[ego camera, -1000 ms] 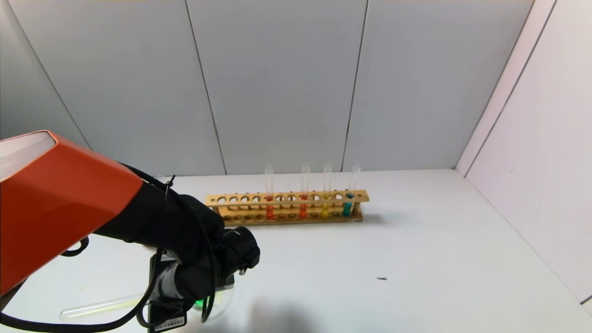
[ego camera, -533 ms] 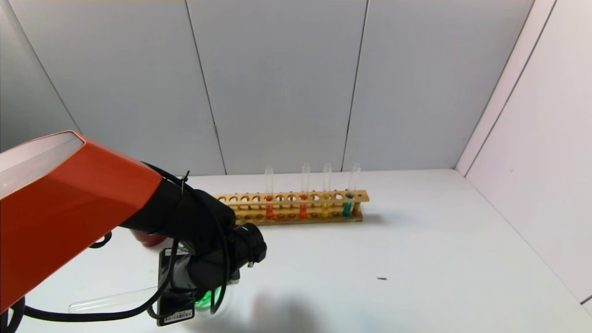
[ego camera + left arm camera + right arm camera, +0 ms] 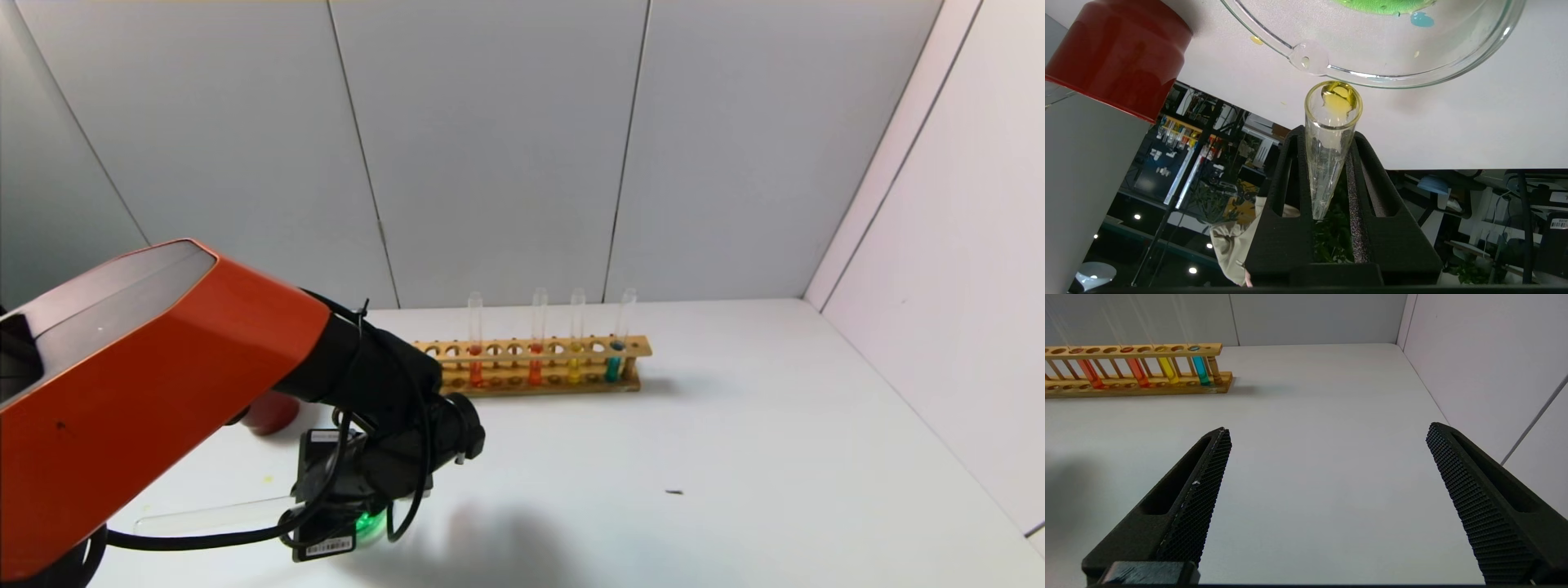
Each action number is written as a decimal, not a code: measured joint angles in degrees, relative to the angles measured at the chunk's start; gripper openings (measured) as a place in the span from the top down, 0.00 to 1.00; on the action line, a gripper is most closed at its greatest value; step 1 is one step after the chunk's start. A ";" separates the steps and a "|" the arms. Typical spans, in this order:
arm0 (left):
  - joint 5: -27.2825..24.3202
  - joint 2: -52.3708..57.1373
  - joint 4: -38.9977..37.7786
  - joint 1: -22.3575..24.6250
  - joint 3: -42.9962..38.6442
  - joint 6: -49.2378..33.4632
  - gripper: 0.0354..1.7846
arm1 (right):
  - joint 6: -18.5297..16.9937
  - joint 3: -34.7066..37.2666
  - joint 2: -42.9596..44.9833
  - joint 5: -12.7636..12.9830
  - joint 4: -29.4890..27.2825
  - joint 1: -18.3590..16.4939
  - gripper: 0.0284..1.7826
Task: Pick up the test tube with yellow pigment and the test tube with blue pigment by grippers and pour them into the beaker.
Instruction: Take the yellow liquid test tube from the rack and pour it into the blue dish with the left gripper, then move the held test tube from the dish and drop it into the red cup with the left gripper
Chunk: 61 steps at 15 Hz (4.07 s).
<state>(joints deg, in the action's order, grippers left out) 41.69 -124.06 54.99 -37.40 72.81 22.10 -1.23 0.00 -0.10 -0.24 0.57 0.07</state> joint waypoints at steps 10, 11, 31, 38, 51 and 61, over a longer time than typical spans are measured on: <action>-0.02 -1.18 0.24 -0.77 0.06 -0.83 0.85 | 0.00 0.00 0.00 0.02 0.02 0.00 0.02; -0.02 -1.18 0.22 -0.79 -0.10 -0.89 0.85 | 0.02 0.00 0.00 0.00 0.00 0.00 0.02; -3.61 10.09 -8.69 -1.49 -2.21 -21.25 0.85 | 0.02 0.00 0.00 0.02 0.00 0.00 0.02; -4.64 24.75 -21.54 6.14 -2.83 -30.96 0.85 | 0.02 0.00 0.00 0.00 0.02 0.00 0.02; -14.10 28.28 -47.67 30.79 2.73 -31.79 0.85 | 0.00 0.00 0.00 0.00 0.02 0.00 0.02; -18.41 23.37 -50.07 37.11 -0.20 -32.33 0.85 | 0.02 0.00 0.00 0.00 0.00 0.00 0.02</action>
<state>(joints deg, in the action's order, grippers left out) 23.28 -100.69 4.92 -0.29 72.62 -10.23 -1.21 0.00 -0.10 -0.24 0.57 0.07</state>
